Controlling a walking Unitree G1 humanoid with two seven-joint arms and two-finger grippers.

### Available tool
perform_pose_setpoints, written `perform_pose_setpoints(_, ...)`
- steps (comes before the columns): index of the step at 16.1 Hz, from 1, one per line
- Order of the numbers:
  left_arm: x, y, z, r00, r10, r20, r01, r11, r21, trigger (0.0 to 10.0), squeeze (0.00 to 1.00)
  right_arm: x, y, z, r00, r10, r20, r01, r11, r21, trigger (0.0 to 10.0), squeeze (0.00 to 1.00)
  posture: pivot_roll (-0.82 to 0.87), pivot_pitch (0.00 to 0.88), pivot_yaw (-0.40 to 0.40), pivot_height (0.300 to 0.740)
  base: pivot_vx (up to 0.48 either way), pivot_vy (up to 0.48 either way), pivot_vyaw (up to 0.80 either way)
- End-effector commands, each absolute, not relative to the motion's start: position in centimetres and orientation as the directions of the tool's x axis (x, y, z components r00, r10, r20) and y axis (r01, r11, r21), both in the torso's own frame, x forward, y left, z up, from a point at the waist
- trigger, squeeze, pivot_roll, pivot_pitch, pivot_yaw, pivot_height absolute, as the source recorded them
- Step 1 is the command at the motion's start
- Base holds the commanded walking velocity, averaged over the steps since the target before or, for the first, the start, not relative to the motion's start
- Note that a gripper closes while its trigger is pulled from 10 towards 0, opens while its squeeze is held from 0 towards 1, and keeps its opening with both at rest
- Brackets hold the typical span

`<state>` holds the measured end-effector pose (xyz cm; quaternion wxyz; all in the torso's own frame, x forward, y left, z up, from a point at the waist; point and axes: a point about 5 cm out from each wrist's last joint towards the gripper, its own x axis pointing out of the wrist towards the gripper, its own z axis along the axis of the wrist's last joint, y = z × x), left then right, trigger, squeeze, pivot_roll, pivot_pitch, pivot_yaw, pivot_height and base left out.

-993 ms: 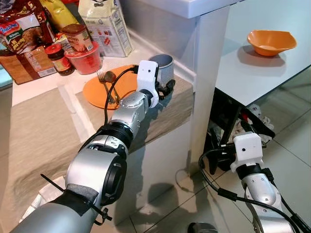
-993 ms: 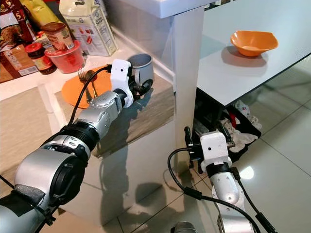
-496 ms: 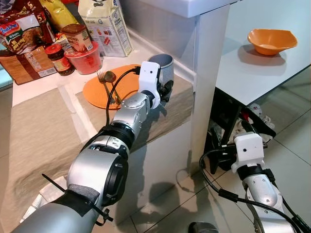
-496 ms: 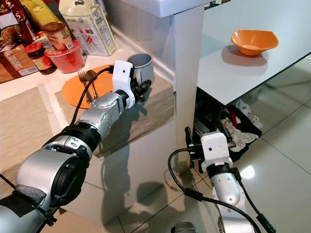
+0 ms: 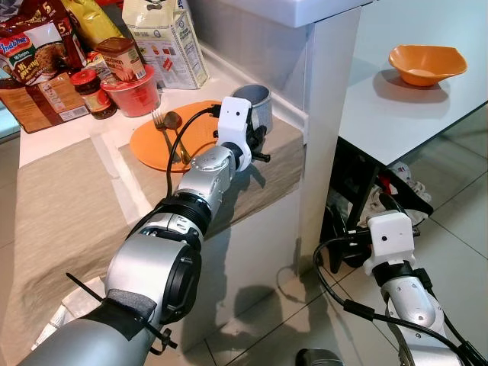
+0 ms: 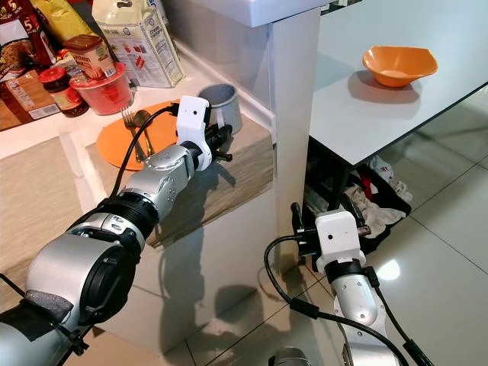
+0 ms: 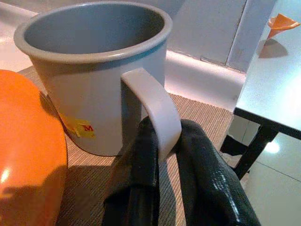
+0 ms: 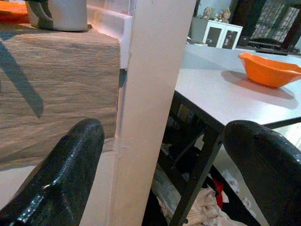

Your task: Setting the table

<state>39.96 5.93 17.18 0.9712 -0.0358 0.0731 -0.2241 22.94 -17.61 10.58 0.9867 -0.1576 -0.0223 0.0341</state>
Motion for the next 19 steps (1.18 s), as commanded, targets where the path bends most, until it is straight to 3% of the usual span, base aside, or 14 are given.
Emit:
perform_pose_setpoints(1,40.2,6.2,17.7,0.896,-0.428,-0.120,0.418,0.903,-0.101,0.0,0.00,23.0,-17.1,11.0,0.995,0.090,0.046,-0.071,0.947,-0.312,10.0,0.00,-0.31,0.037,0.155,0.736,0.000,0.000,0.00)
perform_pose_setpoints(5,40.3,6.1,18.4,0.896,-0.436,-0.084,0.427,0.898,-0.102,0.0,0.00,23.0,-17.1,11.0,0.995,0.092,0.043,-0.074,0.947,-0.313,10.0,0.00,-0.30,0.030,0.154,0.736,0.000,0.000,0.00)
perform_pose_setpoints(12,40.7,5.6,22.9,0.850,-0.510,0.132,0.516,0.857,-0.007,0.0,0.00,23.7,-16.8,10.8,0.993,0.105,0.045,-0.086,0.946,-0.313,10.0,0.00,-0.28,0.000,0.140,0.736,0.000,0.000,0.00)
perform_pose_setpoints(19,41.3,11.5,24.6,0.917,-0.339,0.210,0.333,0.941,0.067,0.0,0.00,25.0,-15.9,10.7,0.987,0.150,0.051,-0.128,0.944,-0.305,10.0,0.00,-0.20,0.000,0.099,0.736,0.000,0.000,0.00)
